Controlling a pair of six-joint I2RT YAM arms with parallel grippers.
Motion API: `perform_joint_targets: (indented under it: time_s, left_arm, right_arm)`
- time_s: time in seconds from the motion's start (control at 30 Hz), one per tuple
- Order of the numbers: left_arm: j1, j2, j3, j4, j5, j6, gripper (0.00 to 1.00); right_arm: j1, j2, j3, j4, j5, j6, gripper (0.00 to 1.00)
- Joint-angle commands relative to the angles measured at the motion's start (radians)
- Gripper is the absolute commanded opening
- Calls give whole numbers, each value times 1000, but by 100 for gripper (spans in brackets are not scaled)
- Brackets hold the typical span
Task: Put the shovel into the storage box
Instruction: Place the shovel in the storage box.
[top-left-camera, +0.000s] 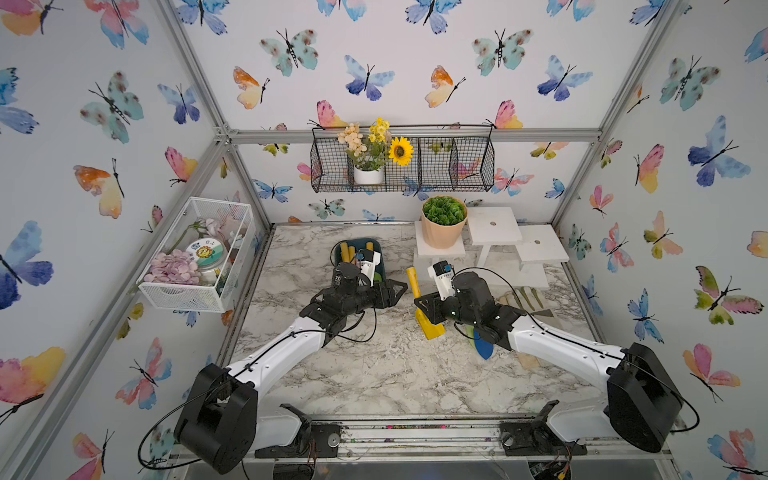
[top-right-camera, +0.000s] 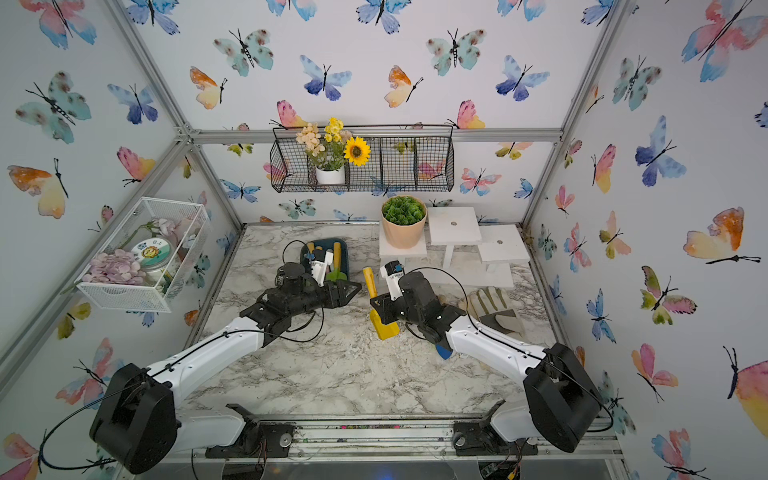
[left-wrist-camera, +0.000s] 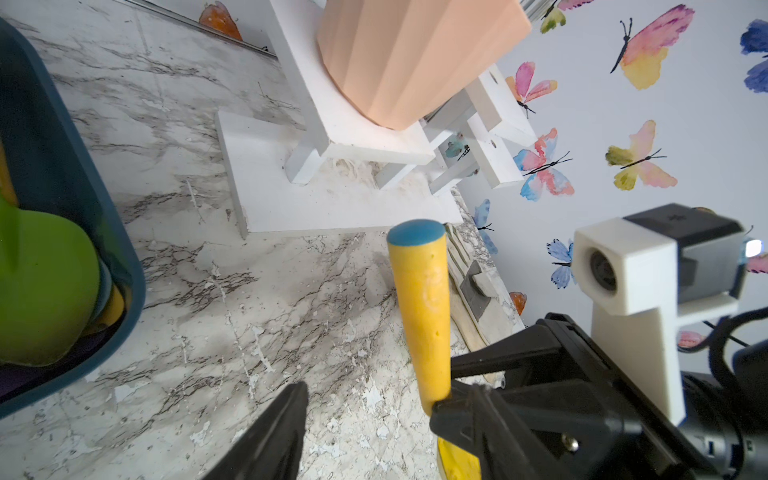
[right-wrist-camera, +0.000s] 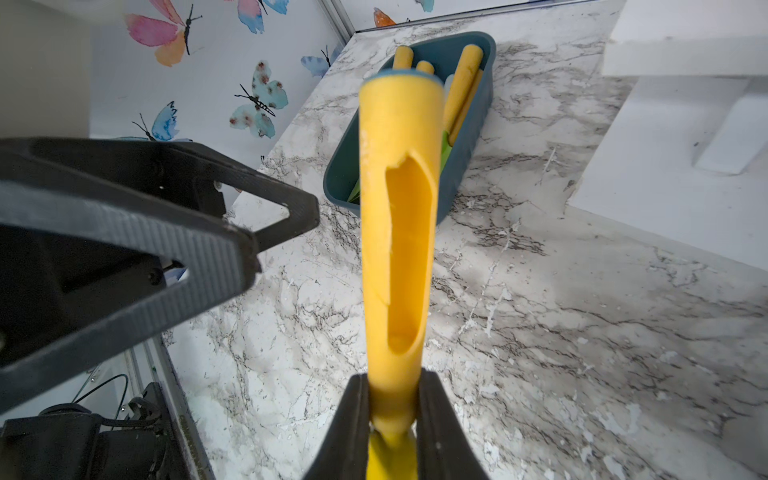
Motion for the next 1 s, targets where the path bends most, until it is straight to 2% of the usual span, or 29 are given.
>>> perform_joint_targets:
  time_s: [0.0,0.27,0.4,0.53,0.63,0.8,0.87,0.97]
  left_arm:
    - [-11,29,35,46,40,11,67]
    - [-18,91,75,89,49,7,66]
    - [-27,123,102,109,49,-3,62]
    - [-31,143,117,116,94,-6,50]
    - [-31,149,120,116,100,-10,36]
    - [-30,156,139,79,82,-1,9]
    - [-23,160,155,44,69,17,5]
    - [10,160,169,10,69,32,3]
  right_arm:
    - [6,-5,41,48,-46,3,14]
    - [7,-3,46,73,-105,-7,14]
    - [7,3,54,74,-124,-13,14]
    - [7,1,55,76,-125,-13,14]
    - [7,5,53,79,-125,-13,16]
    - [7,12,59,58,-73,-7,28]
    - [7,10,57,48,-30,-4,36]
    - [7,1,56,21,10,-6,41]
